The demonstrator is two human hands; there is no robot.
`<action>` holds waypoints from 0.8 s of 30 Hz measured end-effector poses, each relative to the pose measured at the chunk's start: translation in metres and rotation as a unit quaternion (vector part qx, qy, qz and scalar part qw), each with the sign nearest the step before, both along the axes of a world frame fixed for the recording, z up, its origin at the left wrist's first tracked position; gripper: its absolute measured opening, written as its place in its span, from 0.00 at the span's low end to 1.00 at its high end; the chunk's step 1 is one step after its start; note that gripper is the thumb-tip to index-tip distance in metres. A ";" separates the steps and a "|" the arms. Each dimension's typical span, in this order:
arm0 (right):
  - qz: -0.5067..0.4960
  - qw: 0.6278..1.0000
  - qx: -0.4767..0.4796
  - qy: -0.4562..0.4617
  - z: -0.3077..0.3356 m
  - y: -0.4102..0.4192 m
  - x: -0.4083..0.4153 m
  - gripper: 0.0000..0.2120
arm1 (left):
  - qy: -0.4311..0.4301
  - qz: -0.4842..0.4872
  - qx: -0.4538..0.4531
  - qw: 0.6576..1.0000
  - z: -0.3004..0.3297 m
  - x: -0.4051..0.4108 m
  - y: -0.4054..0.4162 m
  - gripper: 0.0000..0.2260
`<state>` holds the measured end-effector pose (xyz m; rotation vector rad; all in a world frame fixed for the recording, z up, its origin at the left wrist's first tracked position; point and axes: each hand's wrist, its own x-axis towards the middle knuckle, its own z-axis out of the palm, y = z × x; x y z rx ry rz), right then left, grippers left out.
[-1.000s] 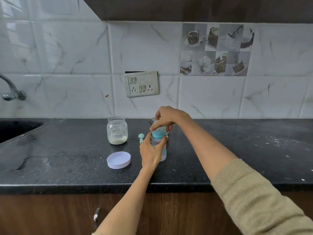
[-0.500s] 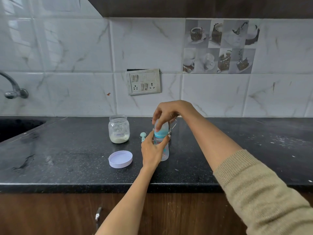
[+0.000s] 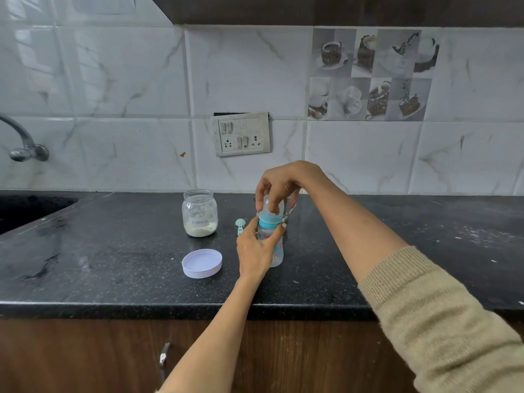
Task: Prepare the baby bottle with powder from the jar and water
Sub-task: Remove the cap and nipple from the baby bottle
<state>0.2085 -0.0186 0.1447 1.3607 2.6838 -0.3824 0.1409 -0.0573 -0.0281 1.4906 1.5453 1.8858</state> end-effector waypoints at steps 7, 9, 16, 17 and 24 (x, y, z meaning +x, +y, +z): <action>0.014 0.991 -0.044 0.122 0.012 0.011 0.029 0.15 | 0.011 0.003 0.002 1.000 -0.001 0.000 0.000 0.12; -0.005 0.990 -0.058 0.130 0.012 0.010 0.030 0.15 | 0.009 0.004 -0.002 1.000 -0.001 0.000 0.001 0.14; -0.023 0.999 -0.010 0.028 -0.009 0.008 0.010 0.25 | 0.008 0.004 -0.002 1.000 0.000 0.000 -0.002 0.10; -0.019 0.999 -0.010 0.032 -0.009 0.008 0.010 0.23 | 0.007 0.004 0.000 1.000 0.000 0.000 -0.002 0.10; -0.010 0.973 -0.043 0.228 0.018 0.006 0.039 0.16 | -0.006 -0.004 -0.005 1.000 0.000 0.000 -0.001 0.18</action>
